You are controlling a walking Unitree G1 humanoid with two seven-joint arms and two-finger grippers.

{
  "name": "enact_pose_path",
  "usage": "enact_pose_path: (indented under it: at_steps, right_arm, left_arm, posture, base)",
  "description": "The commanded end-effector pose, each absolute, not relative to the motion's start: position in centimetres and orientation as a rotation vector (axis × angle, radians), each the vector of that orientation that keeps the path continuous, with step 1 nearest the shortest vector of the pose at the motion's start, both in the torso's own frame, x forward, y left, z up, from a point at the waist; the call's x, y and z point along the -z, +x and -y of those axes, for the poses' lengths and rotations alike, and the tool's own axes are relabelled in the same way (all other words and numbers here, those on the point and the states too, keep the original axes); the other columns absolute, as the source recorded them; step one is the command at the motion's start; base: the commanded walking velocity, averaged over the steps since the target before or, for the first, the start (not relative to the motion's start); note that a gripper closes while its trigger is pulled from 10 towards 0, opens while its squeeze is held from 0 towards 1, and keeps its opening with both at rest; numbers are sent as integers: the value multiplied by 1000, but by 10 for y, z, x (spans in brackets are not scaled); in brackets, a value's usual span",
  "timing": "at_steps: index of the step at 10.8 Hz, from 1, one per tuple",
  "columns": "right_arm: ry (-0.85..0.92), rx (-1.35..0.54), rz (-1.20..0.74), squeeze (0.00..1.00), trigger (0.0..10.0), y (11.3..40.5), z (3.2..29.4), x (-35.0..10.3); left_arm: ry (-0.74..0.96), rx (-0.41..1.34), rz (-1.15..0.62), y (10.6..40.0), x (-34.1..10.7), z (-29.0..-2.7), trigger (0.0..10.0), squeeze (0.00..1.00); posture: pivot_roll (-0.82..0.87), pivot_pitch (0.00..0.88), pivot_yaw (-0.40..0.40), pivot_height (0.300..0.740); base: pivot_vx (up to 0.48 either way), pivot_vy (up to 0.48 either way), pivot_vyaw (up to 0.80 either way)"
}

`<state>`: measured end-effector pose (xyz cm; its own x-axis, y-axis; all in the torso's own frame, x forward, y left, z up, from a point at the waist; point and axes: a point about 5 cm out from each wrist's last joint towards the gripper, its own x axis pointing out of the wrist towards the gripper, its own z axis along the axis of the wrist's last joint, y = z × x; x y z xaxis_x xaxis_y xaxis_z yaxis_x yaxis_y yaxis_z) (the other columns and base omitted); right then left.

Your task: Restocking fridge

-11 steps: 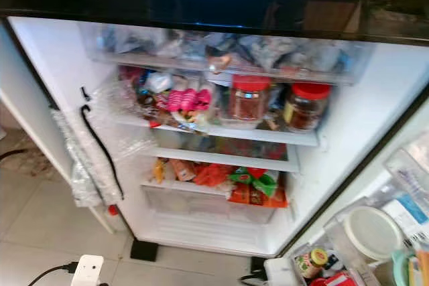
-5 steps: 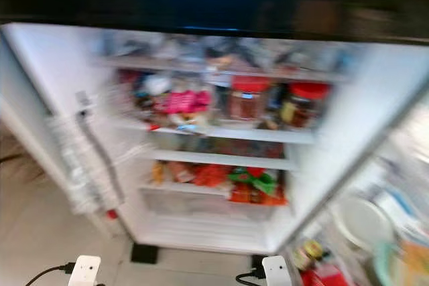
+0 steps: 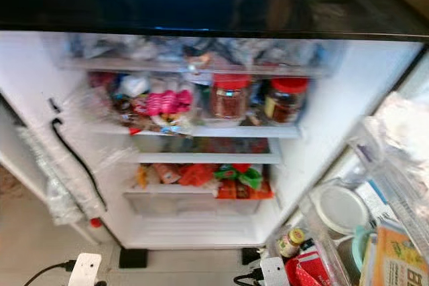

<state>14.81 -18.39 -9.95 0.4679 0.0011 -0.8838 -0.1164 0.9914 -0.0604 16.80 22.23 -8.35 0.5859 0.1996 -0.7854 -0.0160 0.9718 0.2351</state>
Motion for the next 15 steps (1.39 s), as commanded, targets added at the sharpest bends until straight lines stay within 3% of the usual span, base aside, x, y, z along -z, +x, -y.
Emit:
enact_pose_path:
  at_steps: [1,5,6,7,8,9,11,15]
  right_arm:
    - [-130,-53,-1087,0,10000,147,190,99]
    - [-128,-54,-1087,0,10000,146,190,99]
    - [-130,-57,-1087,0,10000,146,190,99]
    - [-132,-58,-1088,0,10000,146,191,99]
    - [-134,-59,-1088,0,10000,146,191,99]
    - [-134,-59,-1088,0,10000,146,191,99]
    - [-136,-61,-1089,0,10000,146,191,99]
    - [-137,-65,-1086,0,10000,146,191,99]
  left_arm:
    - [217,-125,-951,163,86,-223,10000,0]
    - [198,-112,-796,171,77,-221,10000,0]
    - [150,-105,-694,185,68,-218,10000,0]
    - [274,-62,-370,242,22,-215,10000,0]
    - [338,22,-47,256,-11,-200,10000,0]
    - [275,93,31,258,-25,-182,10000,0]
    - [143,36,-98,284,-30,-192,10000,0]
    - [-31,182,-103,274,-35,-169,10000,0]
  posture:
    - [-53,28,-45,740]
    - [-53,31,-45,740]
    - [-52,33,-46,740]
    - [-51,35,-48,740]
    - [-52,36,-49,740]
    - [-52,36,-49,740]
    - [-53,37,-50,740]
    - [-53,37,-51,740]
  base:
    - [0,0,0]
    - [0,0,0]
    - [0,0,0]
    - [0,0,0]
    - [0,0,0]
    - [0,0,0]
    - [0,0,0]
    - [0,0,0]
